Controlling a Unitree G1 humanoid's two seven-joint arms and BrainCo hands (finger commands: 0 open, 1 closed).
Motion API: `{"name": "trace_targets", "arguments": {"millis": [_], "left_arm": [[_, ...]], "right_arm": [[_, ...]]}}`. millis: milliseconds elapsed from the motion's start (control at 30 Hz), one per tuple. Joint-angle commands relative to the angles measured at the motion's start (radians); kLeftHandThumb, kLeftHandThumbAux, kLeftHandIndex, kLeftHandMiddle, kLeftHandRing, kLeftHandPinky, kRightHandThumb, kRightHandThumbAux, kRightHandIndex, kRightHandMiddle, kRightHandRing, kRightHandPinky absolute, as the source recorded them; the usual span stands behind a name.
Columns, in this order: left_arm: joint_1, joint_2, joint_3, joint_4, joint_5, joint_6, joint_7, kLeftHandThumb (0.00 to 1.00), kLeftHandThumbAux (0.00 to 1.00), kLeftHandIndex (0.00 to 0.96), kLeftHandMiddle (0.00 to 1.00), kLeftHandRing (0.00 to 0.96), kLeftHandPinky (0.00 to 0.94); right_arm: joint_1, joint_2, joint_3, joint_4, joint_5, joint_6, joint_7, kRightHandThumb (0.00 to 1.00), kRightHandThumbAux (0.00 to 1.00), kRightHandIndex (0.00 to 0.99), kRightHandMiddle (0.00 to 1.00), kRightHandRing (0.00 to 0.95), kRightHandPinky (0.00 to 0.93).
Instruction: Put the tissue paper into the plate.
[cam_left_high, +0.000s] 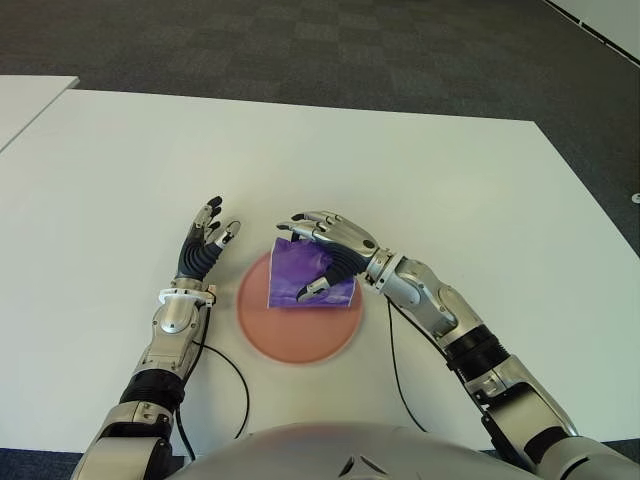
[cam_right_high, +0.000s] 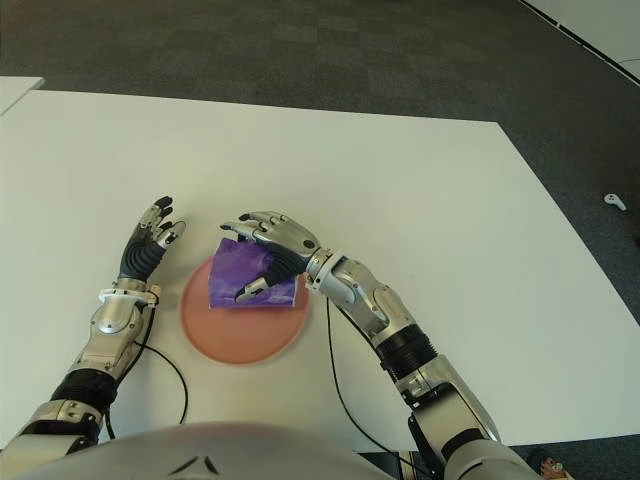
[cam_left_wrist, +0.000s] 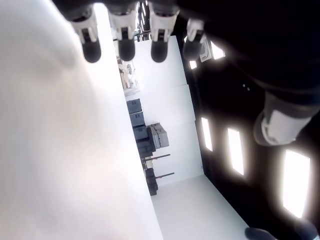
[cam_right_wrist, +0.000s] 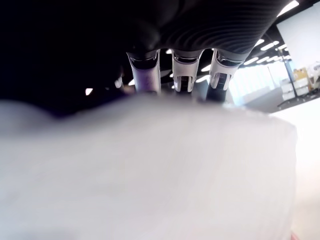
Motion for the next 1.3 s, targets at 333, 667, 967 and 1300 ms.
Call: {"name": "trace_targets", "arguments": {"millis": [333, 667, 967, 1300], "left_arm": [[0.111, -0.008, -0.007, 0.069, 0.005, 0.019, -0.040, 0.000, 0.472, 0.000, 0.000, 0.000, 0.000], [0.117, -0.013, -0.007, 0.050, 0.002, 0.019, -0.039, 0.000, 0.492, 0.000, 0.000, 0.000, 0.000], [0.124, -0.020, -0.004, 0.031, -0.008, 0.037, -0.041, 0.000, 0.507, 0.000, 0.000, 0.000, 0.000], [0.127, -0.018, -0.008, 0.026, 0.008, 0.035, -0.028, 0.000, 0.493, 0.000, 0.000, 0.000, 0.000]], "right_arm": [[0.064, -0.013, -0.140, -0.061, 0.206, 0.041, 0.064, 0.072, 0.324, 0.000, 0.000, 0.000, 0.000], [0.115, 0.026, -0.217, -0.143, 0.333, 0.131, 0.105, 0.103, 0.295, 0.000, 0.000, 0.000, 0.000], [0.167, 0.058, -0.258, -0.216, 0.350, 0.230, 0.100, 0.139, 0.266, 0.000, 0.000, 0.000, 0.000], [0.233, 0.101, -0.307, -0.268, 0.374, 0.289, 0.064, 0.166, 0.264, 0.000, 0.000, 0.000, 0.000]]}}
